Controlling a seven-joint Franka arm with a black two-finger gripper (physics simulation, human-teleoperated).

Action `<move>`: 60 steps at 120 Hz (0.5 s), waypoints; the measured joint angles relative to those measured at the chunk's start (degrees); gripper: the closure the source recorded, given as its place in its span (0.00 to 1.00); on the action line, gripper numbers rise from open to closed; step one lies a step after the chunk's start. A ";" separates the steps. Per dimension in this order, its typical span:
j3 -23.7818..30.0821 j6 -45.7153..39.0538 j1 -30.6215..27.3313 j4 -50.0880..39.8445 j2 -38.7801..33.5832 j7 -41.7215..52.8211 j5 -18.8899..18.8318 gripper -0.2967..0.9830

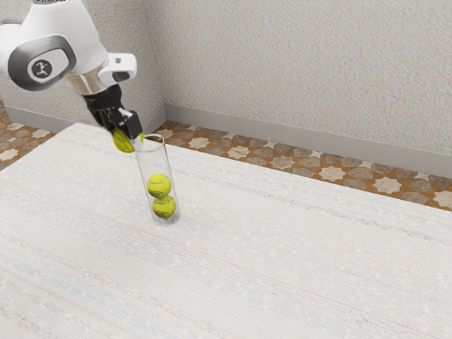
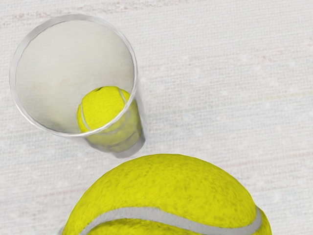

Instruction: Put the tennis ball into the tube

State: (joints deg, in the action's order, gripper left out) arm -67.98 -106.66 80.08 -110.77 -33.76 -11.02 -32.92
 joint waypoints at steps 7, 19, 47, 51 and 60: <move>-2.46 0.12 2.62 0.98 0.47 -0.11 -0.04 0.53; -5.21 0.22 5.47 2.09 0.67 -0.26 -0.19 0.53; -7.35 0.42 8.07 3.54 1.27 -0.46 -0.36 0.52; -7.91 0.43 8.47 3.76 1.29 -0.48 -0.39 0.52; -8.41 0.45 9.00 3.97 1.31 -0.53 -0.41 0.52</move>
State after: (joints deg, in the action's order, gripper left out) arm -76.39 -106.21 89.09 -106.80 -32.45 -11.55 -33.32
